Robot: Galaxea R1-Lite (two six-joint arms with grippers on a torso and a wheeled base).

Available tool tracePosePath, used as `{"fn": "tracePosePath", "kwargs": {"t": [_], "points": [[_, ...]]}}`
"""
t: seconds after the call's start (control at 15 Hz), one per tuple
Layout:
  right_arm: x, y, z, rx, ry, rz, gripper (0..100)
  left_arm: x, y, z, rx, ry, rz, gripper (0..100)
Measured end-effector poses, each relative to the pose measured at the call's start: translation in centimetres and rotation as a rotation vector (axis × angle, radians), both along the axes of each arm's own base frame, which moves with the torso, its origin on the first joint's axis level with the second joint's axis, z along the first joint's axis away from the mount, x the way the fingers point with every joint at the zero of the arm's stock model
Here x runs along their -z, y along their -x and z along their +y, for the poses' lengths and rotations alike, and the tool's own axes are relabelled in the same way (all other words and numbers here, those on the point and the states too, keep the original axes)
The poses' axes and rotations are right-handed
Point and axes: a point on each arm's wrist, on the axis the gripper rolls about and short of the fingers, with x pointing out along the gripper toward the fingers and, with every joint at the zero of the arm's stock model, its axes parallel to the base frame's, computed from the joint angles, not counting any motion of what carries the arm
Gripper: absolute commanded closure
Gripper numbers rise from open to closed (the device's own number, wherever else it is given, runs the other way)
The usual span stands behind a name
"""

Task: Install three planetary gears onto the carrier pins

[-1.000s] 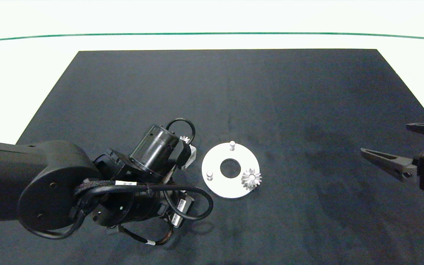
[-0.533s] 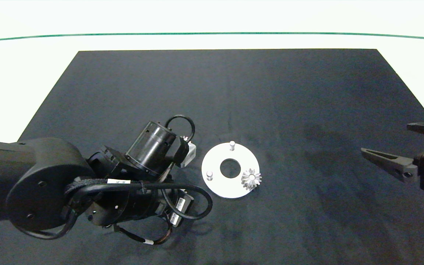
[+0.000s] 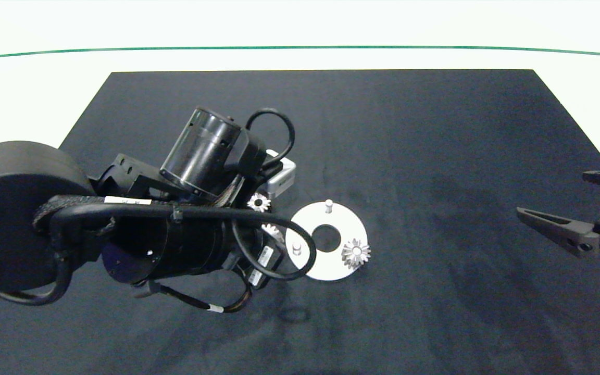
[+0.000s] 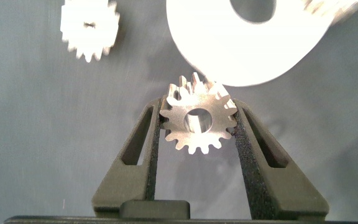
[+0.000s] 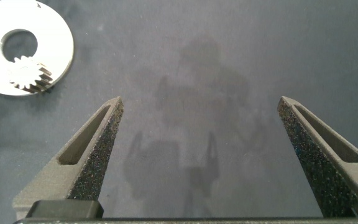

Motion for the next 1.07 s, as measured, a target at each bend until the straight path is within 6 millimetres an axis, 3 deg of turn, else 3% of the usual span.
{"fn": "tracePosePath", "kwargs": {"t": [0.47,1.07], "points": [[-0.3,0.6,-0.2,-0.004,0.006,-0.024,0,1.3,-2.4,-4.0,0.046,-0.03,0.006,78],[-0.3,0.6,-0.2,-0.005,0.005,-0.024,0,2.1,-2.8,-3.6,0.029,-0.064,0.041,78]]}}
